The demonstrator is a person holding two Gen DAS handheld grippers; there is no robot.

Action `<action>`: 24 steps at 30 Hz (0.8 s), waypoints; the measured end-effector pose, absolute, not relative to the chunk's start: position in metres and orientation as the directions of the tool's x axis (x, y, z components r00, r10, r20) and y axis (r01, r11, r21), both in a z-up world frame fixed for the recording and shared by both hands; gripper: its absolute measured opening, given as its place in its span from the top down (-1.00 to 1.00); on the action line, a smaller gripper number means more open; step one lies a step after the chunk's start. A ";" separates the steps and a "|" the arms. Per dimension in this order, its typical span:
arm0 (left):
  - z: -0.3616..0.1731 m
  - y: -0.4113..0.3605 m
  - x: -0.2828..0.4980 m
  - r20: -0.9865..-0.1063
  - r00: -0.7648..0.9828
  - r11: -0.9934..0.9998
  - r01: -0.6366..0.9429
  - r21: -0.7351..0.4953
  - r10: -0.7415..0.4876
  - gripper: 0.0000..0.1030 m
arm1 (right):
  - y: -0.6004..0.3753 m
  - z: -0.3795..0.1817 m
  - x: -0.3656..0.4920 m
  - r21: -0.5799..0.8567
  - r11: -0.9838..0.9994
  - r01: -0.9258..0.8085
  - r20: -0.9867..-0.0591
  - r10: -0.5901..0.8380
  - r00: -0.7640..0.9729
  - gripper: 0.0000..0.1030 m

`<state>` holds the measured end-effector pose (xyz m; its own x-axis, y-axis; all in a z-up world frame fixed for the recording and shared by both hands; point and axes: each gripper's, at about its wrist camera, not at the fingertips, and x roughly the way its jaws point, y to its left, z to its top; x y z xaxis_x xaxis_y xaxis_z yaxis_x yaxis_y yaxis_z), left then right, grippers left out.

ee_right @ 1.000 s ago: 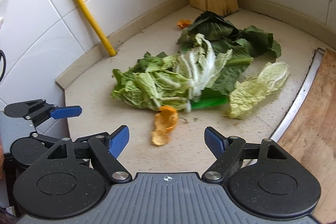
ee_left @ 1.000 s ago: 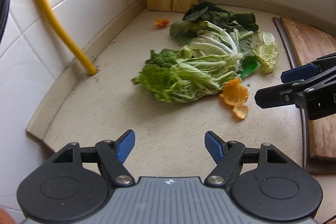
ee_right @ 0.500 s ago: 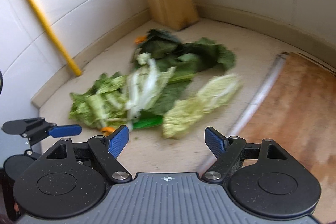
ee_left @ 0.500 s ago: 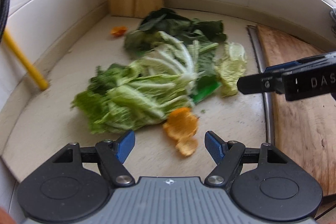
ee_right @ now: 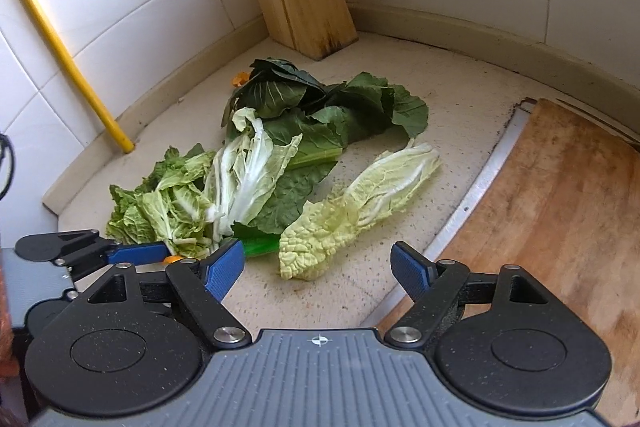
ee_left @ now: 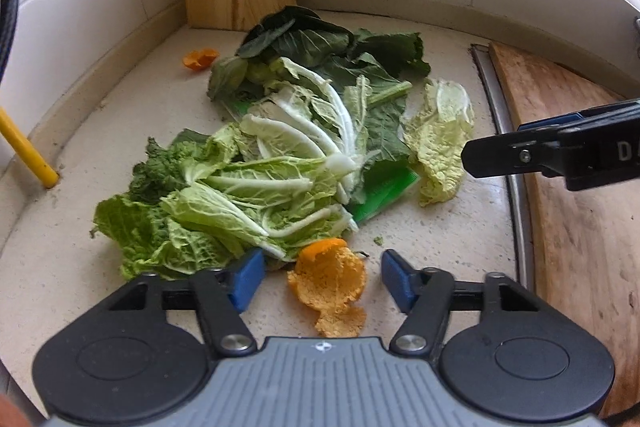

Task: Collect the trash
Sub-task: 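Grasp the orange peel on the counter with the left gripper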

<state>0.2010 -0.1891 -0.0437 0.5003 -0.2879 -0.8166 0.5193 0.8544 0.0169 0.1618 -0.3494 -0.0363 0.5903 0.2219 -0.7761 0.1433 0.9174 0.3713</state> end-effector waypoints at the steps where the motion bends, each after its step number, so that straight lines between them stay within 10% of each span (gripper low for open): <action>1: -0.043 -0.188 0.200 -0.812 0.511 0.856 0.516 0.027 -0.282 0.24 | -0.350 -0.037 0.164 0.369 0.919 0.140 -0.777 0.222 0.590 -0.65; 6: -0.038 -0.176 0.198 -0.806 0.504 0.859 0.512 -0.011 -0.311 0.70 | -0.353 -0.047 0.178 0.367 0.919 0.148 -0.789 0.223 0.572 -0.66; 16: -0.024 -0.160 0.185 -0.808 0.499 0.853 0.522 -0.009 -0.314 0.80 | -0.358 -0.067 0.200 0.362 0.913 0.188 -0.810 0.208 0.549 -0.71; 19: -0.026 -0.157 0.185 -0.811 0.499 0.852 0.523 0.001 -0.306 0.77 | -0.355 -0.068 0.206 0.344 0.921 0.182 -0.813 0.195 0.549 -0.73; 24: -0.028 -0.160 0.185 -0.800 0.535 0.857 0.513 0.053 -0.272 0.08 | -0.350 -0.071 0.215 0.318 0.933 0.170 -0.814 0.176 0.554 -0.86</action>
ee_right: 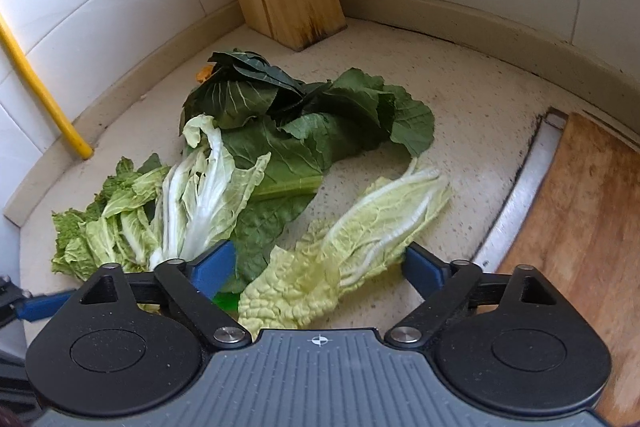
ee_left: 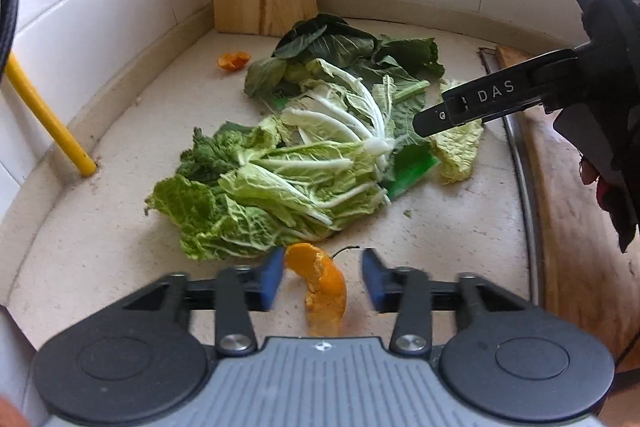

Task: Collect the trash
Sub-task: 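Grasp the orange peel on the counter with the left gripper, then grasp the pale cabbage leaf with the right gripper while the left gripper holds the peel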

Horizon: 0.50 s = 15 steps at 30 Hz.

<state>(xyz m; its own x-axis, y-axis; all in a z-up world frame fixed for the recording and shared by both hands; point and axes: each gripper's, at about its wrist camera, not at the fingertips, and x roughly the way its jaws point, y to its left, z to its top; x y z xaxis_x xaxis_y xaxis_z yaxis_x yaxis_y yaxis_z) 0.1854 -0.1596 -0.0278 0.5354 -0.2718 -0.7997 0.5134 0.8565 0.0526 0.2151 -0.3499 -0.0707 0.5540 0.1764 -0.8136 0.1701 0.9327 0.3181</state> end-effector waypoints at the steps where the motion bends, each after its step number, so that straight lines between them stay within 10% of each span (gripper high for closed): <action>1: -0.028 -0.161 0.184 -0.796 0.543 0.852 0.519 0.067 -0.268 0.04 | -0.348 -0.071 0.217 0.301 0.939 0.167 -0.816 0.163 0.554 -0.87; 9: -0.039 -0.153 0.179 -0.798 0.541 0.856 0.513 0.062 -0.266 -0.10 | -0.345 -0.071 0.214 0.216 0.965 0.149 -0.816 0.095 0.570 -0.42; 15: -0.046 -0.151 0.183 -0.803 0.512 0.872 0.489 -0.020 -0.306 0.65 | -0.352 -0.068 0.210 0.293 0.946 0.137 -0.809 0.169 0.563 0.29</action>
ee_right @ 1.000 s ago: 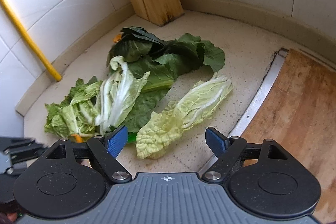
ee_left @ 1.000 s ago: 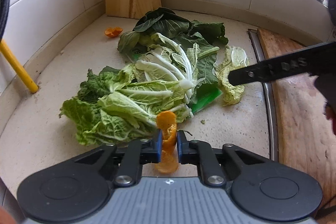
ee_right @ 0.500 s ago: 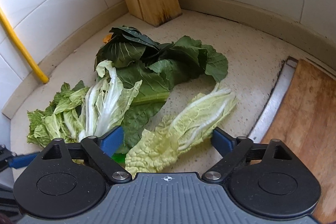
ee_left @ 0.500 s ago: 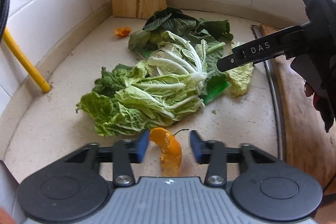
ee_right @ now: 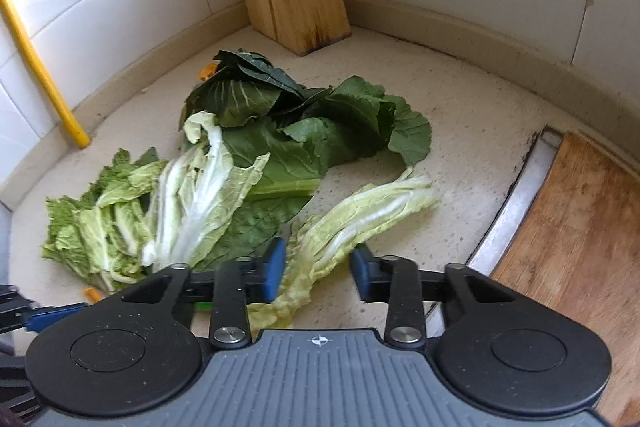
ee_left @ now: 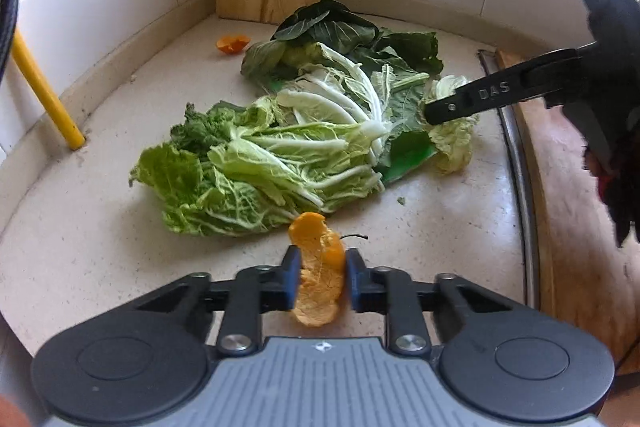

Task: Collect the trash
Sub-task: 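Grasp the pale cabbage leaf with the right gripper while the left gripper holds the peel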

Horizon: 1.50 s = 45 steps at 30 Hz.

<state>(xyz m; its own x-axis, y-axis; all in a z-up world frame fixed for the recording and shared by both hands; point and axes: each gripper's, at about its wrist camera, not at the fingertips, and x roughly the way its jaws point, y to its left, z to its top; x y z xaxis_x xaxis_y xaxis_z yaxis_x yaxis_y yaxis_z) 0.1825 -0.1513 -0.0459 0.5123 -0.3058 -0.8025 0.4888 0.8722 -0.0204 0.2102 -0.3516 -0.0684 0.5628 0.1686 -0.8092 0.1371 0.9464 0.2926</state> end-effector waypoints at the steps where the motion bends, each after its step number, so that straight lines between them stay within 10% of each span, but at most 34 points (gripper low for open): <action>1: -0.046 -0.152 0.183 -0.802 0.515 0.873 0.488 -0.018 -0.304 0.67 | -0.354 -0.069 0.209 0.314 0.939 0.142 -0.808 0.185 0.560 0.34; 15: -0.029 -0.142 0.176 -0.783 0.507 0.872 0.482 -0.088 -0.359 0.75 | -0.371 -0.045 0.160 0.493 0.854 0.166 -0.733 0.305 0.609 0.45; 24: -0.037 -0.144 0.173 -0.799 0.486 0.876 0.471 -0.102 -0.355 0.75 | -0.368 -0.073 0.185 0.506 0.840 0.196 -0.737 0.303 0.605 -0.64; 30: -0.041 -0.144 0.175 -0.801 0.483 0.880 0.462 -0.111 -0.354 0.75 | -0.361 -0.078 0.195 0.464 0.870 0.165 -0.719 0.261 0.644 -0.75; 33: -0.042 -0.144 0.176 -0.802 0.480 0.875 0.472 -0.107 -0.357 0.74 | -0.360 -0.079 0.193 0.446 0.882 0.150 -0.714 0.249 0.655 -0.67; 38: -0.032 -0.142 0.178 -0.783 0.493 0.867 0.484 -0.114 -0.378 0.71 | -0.374 -0.084 0.194 0.525 0.832 0.178 -0.709 0.312 0.632 0.36; 45: -0.014 -0.141 0.198 -0.736 0.545 0.855 0.511 -0.087 -0.401 0.44 | -0.375 -0.087 0.190 0.566 0.807 0.170 -0.690 0.351 0.633 0.50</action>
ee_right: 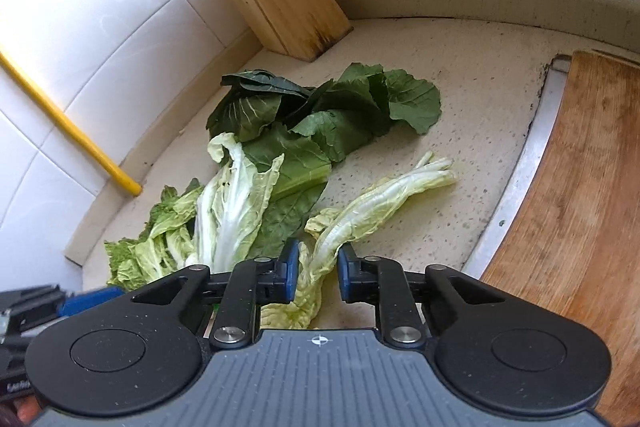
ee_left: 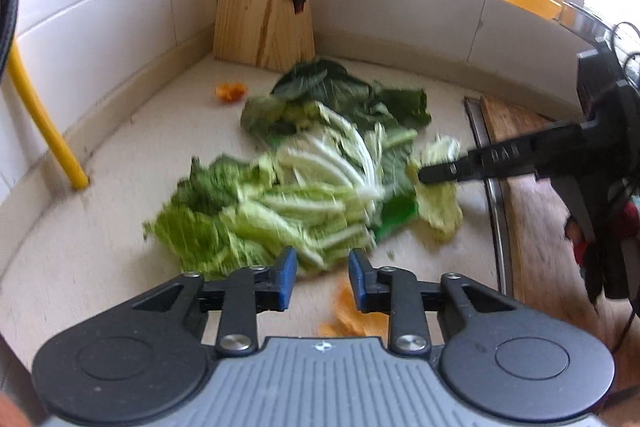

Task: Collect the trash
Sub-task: 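Grasp the pale cabbage leaf with the right gripper while the left gripper holds the peel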

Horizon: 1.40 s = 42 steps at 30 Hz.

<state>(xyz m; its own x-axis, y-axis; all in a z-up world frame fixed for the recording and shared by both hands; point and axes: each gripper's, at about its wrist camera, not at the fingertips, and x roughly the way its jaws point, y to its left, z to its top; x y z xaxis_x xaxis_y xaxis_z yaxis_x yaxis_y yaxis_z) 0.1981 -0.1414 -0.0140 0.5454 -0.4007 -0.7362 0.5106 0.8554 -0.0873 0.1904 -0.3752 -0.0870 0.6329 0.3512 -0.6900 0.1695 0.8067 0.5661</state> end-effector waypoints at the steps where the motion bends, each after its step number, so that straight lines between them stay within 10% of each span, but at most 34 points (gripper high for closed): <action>1: -0.013 -0.142 0.202 -0.732 0.548 0.854 0.513 -0.086 -0.403 0.44 | -0.375 -0.087 0.190 0.569 0.805 0.168 -0.689 0.355 0.632 0.52; 21: -0.024 -0.155 0.227 -0.756 0.531 0.776 0.629 0.048 -0.383 0.42 | -0.380 -0.091 0.189 0.622 0.757 0.201 -0.671 0.382 0.636 0.52; 31: -0.030 -0.134 0.188 -0.804 0.455 0.796 0.604 -0.037 -0.382 0.09 | -0.369 -0.086 0.196 0.636 0.760 0.132 -0.639 0.423 0.642 -0.27; 33: -0.039 -0.138 0.190 -0.813 0.431 0.814 0.575 -0.088 -0.392 0.10 | -0.362 -0.082 0.198 0.593 0.795 0.125 -0.663 0.395 0.636 -0.19; 36: -0.045 -0.148 0.186 -0.795 0.437 0.815 0.567 -0.119 -0.420 0.48 | -0.354 -0.082 0.200 0.539 0.834 0.113 -0.710 0.379 0.593 0.62; 42: -0.045 -0.156 0.193 -0.771 0.412 0.816 0.530 -0.231 -0.486 0.86 | -0.363 -0.087 0.190 0.668 0.731 0.137 -0.638 0.468 0.612 0.66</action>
<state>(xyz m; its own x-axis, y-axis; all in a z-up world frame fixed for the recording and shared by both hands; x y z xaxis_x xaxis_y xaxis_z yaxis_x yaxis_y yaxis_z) 0.1931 -0.1561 -0.0454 0.4121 -0.4859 -0.7708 0.5301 0.8159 -0.2309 0.1903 -0.3626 -0.0865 0.6117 0.4681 -0.6378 0.1372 0.7312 0.6682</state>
